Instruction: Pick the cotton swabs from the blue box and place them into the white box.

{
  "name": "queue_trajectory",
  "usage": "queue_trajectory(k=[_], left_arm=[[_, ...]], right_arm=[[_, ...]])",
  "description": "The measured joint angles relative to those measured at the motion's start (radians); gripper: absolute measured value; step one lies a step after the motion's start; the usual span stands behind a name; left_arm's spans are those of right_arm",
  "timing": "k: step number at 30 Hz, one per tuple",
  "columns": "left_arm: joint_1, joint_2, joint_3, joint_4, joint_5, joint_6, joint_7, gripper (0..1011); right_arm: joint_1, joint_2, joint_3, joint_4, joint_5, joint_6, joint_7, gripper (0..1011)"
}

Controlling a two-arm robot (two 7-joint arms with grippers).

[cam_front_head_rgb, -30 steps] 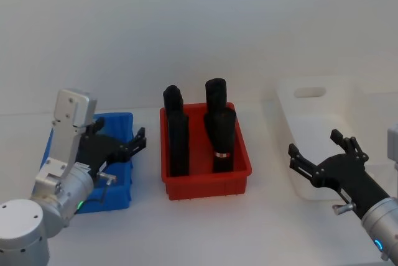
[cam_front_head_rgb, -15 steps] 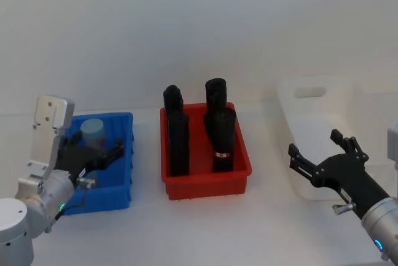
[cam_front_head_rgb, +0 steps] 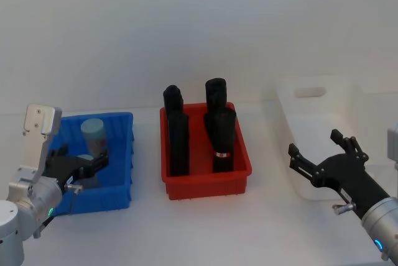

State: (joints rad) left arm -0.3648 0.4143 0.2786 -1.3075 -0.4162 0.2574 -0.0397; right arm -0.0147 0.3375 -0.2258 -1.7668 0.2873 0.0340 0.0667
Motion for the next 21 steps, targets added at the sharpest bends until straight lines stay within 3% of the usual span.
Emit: queue_trajectory(k=[21], left_arm=[[-0.042, -0.008, -0.022, 0.115, -0.006, -0.021, -0.056, 1004]], right_arm=[[0.0, 0.0, 0.0, 0.0, 0.0, 0.0, 0.0, 1001]])
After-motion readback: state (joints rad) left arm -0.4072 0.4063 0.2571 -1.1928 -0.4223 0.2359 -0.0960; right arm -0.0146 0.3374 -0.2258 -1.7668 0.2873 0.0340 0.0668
